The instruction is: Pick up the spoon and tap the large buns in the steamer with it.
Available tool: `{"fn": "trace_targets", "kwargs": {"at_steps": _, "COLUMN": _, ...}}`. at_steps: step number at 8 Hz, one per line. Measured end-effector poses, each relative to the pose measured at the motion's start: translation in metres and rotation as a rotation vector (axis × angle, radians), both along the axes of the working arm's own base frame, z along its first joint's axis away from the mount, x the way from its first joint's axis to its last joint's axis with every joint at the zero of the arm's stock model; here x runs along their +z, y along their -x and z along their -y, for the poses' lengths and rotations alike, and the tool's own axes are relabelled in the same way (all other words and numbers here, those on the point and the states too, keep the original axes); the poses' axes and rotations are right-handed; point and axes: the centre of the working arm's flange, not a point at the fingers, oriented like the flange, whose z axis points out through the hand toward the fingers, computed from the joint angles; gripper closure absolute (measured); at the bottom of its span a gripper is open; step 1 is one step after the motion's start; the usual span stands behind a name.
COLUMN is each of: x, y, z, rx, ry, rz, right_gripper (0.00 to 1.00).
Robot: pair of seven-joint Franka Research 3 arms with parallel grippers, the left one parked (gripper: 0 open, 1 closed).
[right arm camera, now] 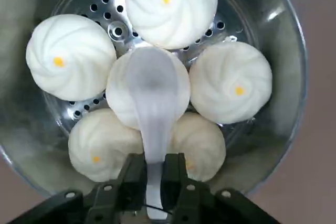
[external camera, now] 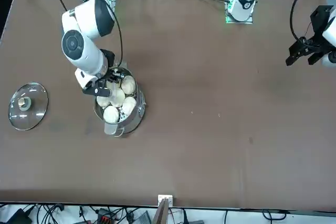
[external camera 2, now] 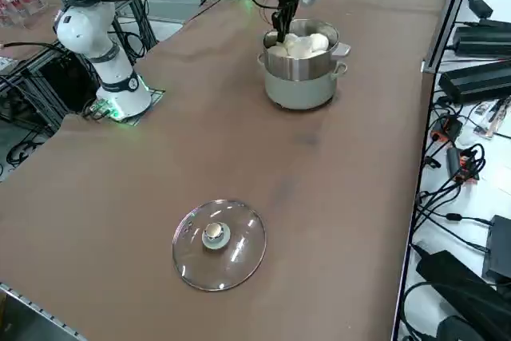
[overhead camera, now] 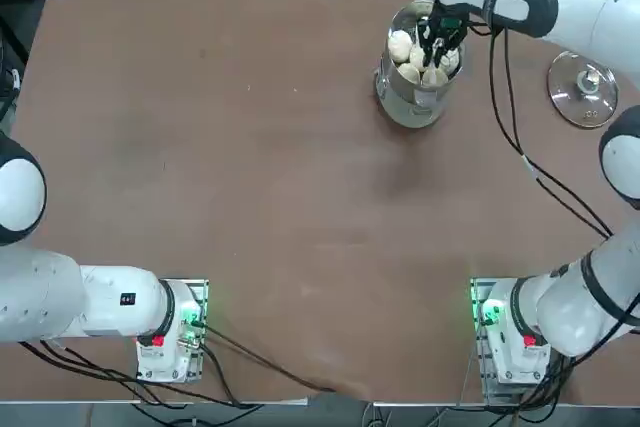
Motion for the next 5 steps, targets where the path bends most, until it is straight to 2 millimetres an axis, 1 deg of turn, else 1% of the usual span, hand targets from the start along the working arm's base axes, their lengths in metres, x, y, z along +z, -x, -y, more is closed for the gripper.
{"fn": "trace_targets", "kwargs": {"at_steps": 3, "x": -0.0133, "y": -0.0006, "z": -0.009, "rx": 0.013, "ry": 0.008, "rz": -0.015, "right_gripper": 0.83}}
{"fn": "trace_targets", "kwargs": {"at_steps": 5, "x": -0.0122, "y": -0.0017, "z": -0.009, "rx": 0.012, "ry": 0.007, "rz": -0.013, "right_gripper": 0.83}}
